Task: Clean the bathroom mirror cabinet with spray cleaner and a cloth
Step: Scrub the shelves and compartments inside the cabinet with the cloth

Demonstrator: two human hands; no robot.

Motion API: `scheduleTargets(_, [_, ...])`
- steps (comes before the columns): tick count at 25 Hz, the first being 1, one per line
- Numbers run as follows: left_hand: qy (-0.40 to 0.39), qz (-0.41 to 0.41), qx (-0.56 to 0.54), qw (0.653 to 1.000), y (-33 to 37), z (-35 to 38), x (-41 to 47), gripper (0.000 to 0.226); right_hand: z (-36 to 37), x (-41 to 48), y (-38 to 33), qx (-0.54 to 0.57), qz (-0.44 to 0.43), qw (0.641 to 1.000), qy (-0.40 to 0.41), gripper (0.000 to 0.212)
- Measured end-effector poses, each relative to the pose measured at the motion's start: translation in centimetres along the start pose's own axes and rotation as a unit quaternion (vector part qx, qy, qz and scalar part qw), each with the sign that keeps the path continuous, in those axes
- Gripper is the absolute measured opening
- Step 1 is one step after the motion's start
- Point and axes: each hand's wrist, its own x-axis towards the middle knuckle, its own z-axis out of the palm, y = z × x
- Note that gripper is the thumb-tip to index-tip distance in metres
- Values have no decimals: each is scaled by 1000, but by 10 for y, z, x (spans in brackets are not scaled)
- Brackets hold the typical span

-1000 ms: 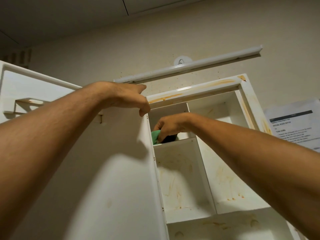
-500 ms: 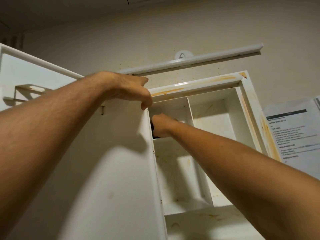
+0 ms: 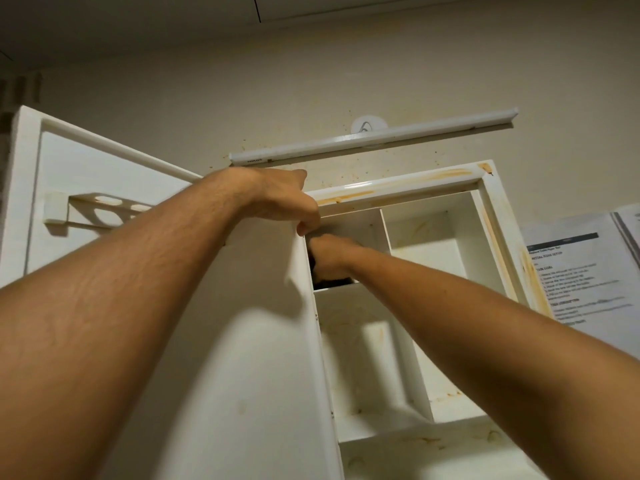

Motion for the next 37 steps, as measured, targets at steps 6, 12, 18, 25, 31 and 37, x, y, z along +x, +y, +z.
scheduleTargets(6, [-4,-1,19,1000,3,-1,-7,94,-7,-23,-11,-47,36,997,-42,8])
scheduleTargets(12, [-9,6,7,1000,-1,-1,0,60,-88,-57,3,-6,75,996,-52,20])
scheduleTargets(18, [-11,11,-2,1000,3,2,-2,55,-31,-93,1,-379,-56,904,191,32])
scheduleTargets(25, [-6,15,0,1000,0,3,0,60,-12,-56,-9,143,265,922,245,7])
scheduleTargets(31, [3,11,0,1000,-1,4,4,81,2,-37,-20,304,290,866,272,20])
scheduleTargets(37, [-5,2,0,1000,2,2,0,91,0,-39,-26,128,118,968,182,20])
